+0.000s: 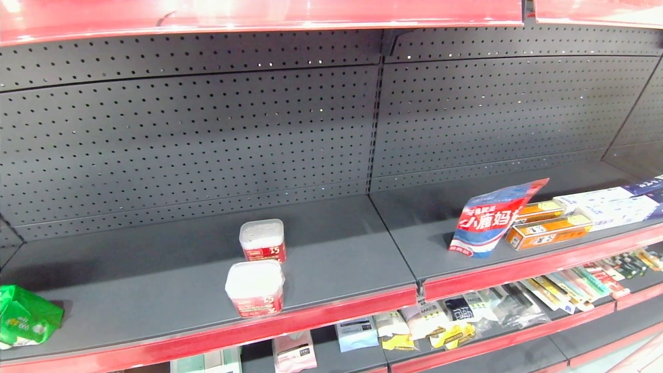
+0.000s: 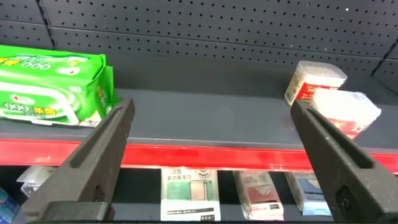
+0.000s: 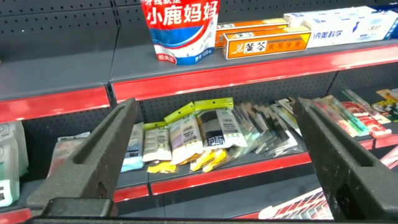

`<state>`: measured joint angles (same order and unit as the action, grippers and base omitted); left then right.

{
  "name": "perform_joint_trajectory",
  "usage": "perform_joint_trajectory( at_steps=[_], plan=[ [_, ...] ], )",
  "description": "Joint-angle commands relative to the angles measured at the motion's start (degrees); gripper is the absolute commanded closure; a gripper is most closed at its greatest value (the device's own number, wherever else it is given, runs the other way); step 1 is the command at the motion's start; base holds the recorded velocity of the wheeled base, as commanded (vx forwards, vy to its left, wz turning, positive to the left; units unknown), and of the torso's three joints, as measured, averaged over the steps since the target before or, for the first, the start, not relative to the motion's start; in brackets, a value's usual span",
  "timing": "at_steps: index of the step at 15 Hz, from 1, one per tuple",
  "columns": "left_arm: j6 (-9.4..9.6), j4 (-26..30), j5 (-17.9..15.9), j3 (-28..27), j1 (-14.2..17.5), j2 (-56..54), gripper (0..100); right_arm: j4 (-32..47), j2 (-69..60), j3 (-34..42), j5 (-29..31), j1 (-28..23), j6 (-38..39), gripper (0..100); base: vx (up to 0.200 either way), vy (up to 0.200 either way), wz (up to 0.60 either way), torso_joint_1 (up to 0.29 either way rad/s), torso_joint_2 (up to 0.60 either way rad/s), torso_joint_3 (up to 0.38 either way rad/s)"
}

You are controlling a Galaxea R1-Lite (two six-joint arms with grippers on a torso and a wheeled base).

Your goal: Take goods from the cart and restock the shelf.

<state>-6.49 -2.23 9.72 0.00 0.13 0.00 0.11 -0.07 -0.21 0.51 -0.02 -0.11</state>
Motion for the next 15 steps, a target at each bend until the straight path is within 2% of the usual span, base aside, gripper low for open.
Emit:
perform_joint_trajectory(
  at_steps=[1,5,11,15],
  plan=[
    [-0.02,-0.1,0.0,0.0,0.0,0.1,0,0.1,0.1,0.0,0.0,0.0,-0.1,0,0.000,0.000,0.60,0.002,0.00,0.007],
    [-0.02,-0.1,-0.3,0.0,0.0,0.1,0,0.1,0.1,0.0,-0.2,0.0,0.1,0,0.000,0.000,0.60,0.006,0.00,0.004],
    [-0.02,-0.1,-0.3,0.0,0.0,0.1,0,0.1,0.1,0.0,-0.3,0.0,0.3,0,0.000,0.000,0.00,0.000,0.00,0.000],
    [-0.02,-0.1,-0.2,0.0,0.0,0.1,0,0.1,0.1,0.0,-0.3,0.0,0.3,0,-0.200,0.000,0.00,0.006,0.00,-0.001]
  ],
)
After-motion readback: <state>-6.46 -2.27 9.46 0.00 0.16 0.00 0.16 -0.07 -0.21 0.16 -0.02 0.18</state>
